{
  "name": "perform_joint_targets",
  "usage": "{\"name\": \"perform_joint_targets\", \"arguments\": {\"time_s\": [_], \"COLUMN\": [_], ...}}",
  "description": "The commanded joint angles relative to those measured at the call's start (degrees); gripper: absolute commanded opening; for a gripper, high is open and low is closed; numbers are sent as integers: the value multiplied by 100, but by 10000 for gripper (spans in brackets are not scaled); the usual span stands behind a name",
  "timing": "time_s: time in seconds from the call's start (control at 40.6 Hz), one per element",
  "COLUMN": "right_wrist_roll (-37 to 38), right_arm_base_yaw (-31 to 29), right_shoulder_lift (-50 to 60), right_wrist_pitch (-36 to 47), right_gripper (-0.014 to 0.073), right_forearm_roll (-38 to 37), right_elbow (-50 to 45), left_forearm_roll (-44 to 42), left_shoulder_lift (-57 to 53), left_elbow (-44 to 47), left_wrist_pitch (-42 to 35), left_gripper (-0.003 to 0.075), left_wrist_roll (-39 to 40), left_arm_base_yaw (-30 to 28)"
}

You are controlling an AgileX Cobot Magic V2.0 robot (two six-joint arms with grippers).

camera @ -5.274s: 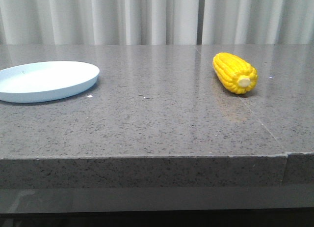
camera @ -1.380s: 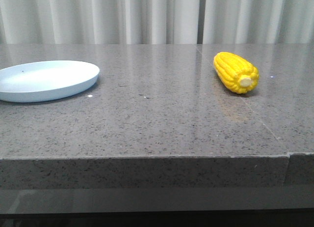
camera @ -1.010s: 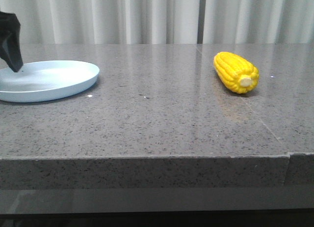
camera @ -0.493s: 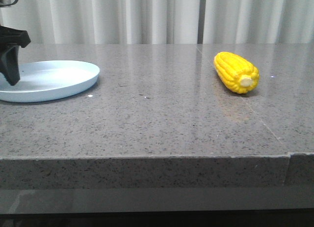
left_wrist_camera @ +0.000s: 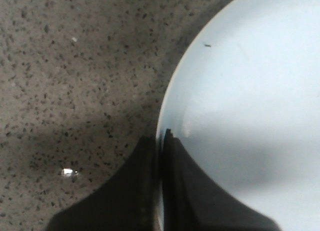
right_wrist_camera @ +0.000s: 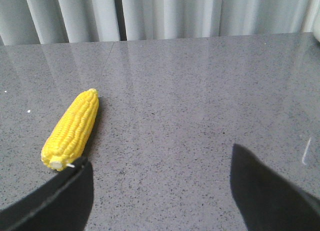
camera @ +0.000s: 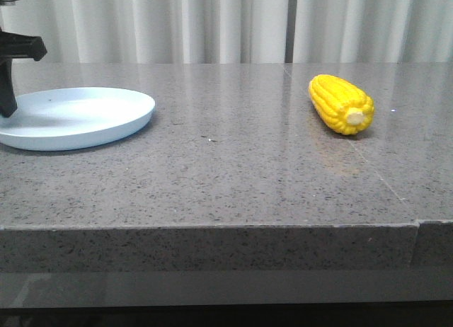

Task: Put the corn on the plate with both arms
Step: 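Lower the left gripper onto the rim of the pale blue plate, then push the plate with the left gripper toward the corn cob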

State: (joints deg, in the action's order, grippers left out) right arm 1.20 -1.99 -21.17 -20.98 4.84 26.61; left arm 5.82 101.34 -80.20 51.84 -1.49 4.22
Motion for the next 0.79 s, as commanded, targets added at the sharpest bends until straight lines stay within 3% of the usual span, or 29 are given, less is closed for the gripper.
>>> {"name": "perform_joint_targets", "arguments": {"time_s": [0.0,0.32,0.518,0.764], "right_wrist_roll": [-26,-26,-26,-26], "right_arm_base_yaw": [-28,-28,-28,-28], "right_shoulder_lift": [-79,-79,-79,-79], "right_wrist_pitch": [488,488,488,488], "right_gripper": [591,591,591,591], "right_forearm_roll": [-9,-9,-9,-9], "right_elbow": [197,197,197,197], "left_forearm_roll": [382,1211,1262,1274], "left_shoulder_lift": [-369,-469,-155,351], "left_elbow": [-340,-1186,-1366,-1366], "left_wrist_pitch": [-94,114,-47,-95], "left_gripper": [-20,-20,-20,-20], "left_wrist_roll": [-4,-4,7,14], "left_arm_base_yaw": [17,625,1202,1380]}}
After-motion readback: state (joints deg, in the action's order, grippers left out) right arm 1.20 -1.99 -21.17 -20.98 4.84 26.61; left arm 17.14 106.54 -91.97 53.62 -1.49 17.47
